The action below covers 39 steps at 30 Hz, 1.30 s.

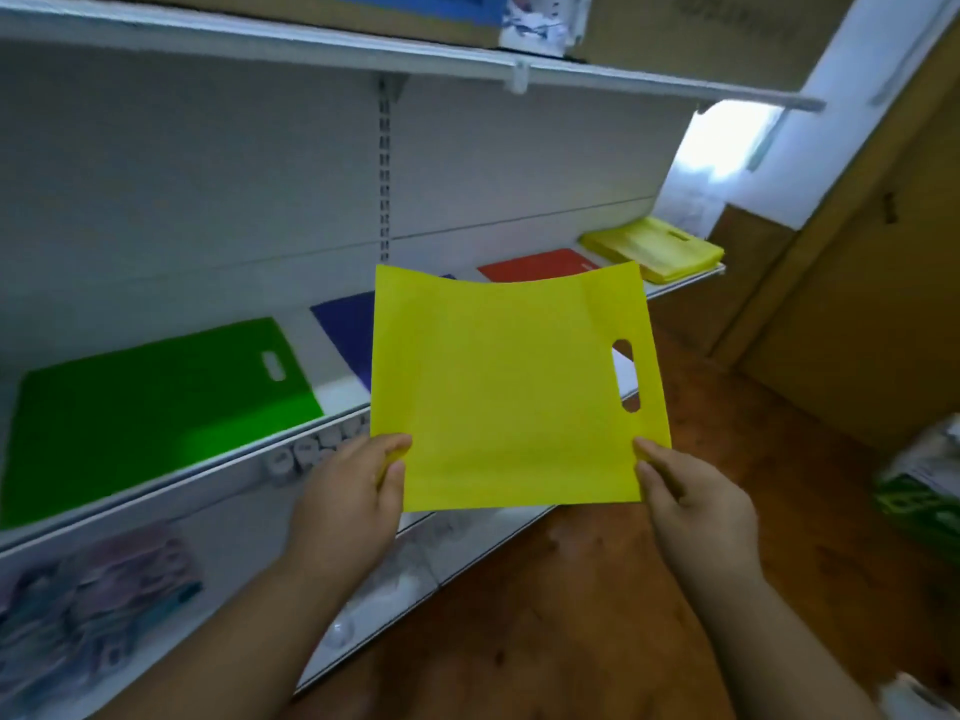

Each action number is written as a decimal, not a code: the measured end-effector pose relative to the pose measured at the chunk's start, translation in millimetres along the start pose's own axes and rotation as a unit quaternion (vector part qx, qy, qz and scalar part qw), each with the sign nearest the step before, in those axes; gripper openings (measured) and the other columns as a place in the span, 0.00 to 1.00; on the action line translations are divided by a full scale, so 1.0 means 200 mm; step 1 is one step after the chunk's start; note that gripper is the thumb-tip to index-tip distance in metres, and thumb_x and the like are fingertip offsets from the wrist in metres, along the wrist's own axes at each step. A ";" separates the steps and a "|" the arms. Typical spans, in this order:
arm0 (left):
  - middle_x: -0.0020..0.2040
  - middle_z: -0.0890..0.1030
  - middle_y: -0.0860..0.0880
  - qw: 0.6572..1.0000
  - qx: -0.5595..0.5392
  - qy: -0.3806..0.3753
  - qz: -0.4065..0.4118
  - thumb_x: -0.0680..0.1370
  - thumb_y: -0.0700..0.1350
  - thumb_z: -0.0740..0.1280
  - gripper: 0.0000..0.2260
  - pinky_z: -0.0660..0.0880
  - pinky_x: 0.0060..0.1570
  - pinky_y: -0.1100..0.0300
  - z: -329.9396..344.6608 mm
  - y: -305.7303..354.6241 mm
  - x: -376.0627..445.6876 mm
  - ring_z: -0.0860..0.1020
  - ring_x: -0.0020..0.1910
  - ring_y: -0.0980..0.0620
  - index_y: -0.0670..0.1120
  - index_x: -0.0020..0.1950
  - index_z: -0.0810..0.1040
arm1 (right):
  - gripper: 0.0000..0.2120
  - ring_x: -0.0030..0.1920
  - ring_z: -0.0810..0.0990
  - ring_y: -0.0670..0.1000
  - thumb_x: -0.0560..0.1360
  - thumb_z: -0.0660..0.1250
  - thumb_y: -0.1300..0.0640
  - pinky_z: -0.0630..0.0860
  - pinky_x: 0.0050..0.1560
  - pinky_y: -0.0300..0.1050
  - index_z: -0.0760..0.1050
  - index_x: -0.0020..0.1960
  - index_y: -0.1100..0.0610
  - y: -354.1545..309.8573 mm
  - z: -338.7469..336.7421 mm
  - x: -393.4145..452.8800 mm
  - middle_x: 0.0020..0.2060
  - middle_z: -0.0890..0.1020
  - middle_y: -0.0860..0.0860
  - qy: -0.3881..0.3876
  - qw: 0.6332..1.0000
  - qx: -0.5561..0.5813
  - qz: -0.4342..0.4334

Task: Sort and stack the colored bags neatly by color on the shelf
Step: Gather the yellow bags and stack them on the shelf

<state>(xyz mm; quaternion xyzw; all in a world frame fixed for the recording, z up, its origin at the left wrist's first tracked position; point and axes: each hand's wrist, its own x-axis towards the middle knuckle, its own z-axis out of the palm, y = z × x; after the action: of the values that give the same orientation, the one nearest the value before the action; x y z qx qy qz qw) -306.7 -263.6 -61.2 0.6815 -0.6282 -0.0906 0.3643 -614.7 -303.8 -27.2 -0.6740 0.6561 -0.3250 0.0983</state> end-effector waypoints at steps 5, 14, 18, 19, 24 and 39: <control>0.53 0.82 0.45 1.000 -0.009 -0.010 0.014 0.79 0.47 0.62 0.13 0.72 0.46 0.54 0.35 0.35 0.30 0.79 0.50 0.43 0.48 0.60 0.81 | 0.14 0.55 0.81 0.49 0.76 0.70 0.58 0.70 0.49 0.37 0.81 0.61 0.50 0.39 -0.18 0.29 0.54 0.85 0.48 0.037 0.999 -0.009 0.009; 0.54 0.83 0.45 0.998 0.011 -0.027 0.063 0.76 0.49 0.60 0.17 0.75 0.45 0.52 0.86 0.57 0.90 0.81 0.50 0.42 0.46 0.60 0.81 | 0.14 0.55 0.82 0.50 0.77 0.69 0.58 0.72 0.48 0.38 0.81 0.61 0.49 0.81 -0.15 0.90 0.54 0.85 0.48 0.051 0.998 -0.010 0.036; 0.53 0.83 0.46 0.992 0.002 -0.042 0.117 0.76 0.48 0.61 0.16 0.74 0.43 0.54 1.13 0.73 1.29 0.81 0.48 0.43 0.47 0.60 0.82 | 0.14 0.55 0.81 0.52 0.78 0.67 0.56 0.75 0.47 0.42 0.80 0.63 0.50 0.99 -0.20 1.19 0.55 0.84 0.49 0.064 0.994 -0.062 0.057; 0.52 0.83 0.46 0.991 -0.002 -0.047 0.126 0.76 0.47 0.61 0.16 0.74 0.43 0.54 1.20 0.79 1.36 0.81 0.47 0.43 0.47 0.59 0.82 | 0.14 0.56 0.81 0.52 0.79 0.67 0.55 0.76 0.48 0.44 0.80 0.64 0.50 1.05 -0.22 1.25 0.56 0.84 0.49 0.068 0.993 -0.070 0.065; 0.47 0.83 0.45 0.979 0.005 -0.079 0.190 0.75 0.45 0.63 0.14 0.75 0.39 0.55 1.54 1.03 1.68 0.81 0.42 0.41 0.47 0.57 0.82 | 0.14 0.57 0.81 0.53 0.79 0.67 0.55 0.77 0.50 0.46 0.80 0.64 0.51 1.36 -0.31 1.55 0.56 0.84 0.51 0.088 0.987 -0.089 0.104; 0.48 0.83 0.48 0.989 0.126 -0.060 0.055 0.74 0.47 0.61 0.17 0.75 0.37 0.53 2.22 1.45 2.21 0.81 0.41 0.42 0.50 0.59 0.82 | 0.13 0.46 0.79 0.53 0.77 0.67 0.57 0.75 0.40 0.47 0.80 0.61 0.53 2.11 -0.20 2.86 0.46 0.79 0.49 -0.025 0.996 -0.074 -0.041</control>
<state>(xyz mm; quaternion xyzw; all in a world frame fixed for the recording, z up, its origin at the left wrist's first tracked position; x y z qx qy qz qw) -708.2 -826.2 -55.4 0.6794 -0.6923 -0.0311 0.2411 -1025.5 -885.6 -55.7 -0.7134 0.6476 -0.2628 0.0513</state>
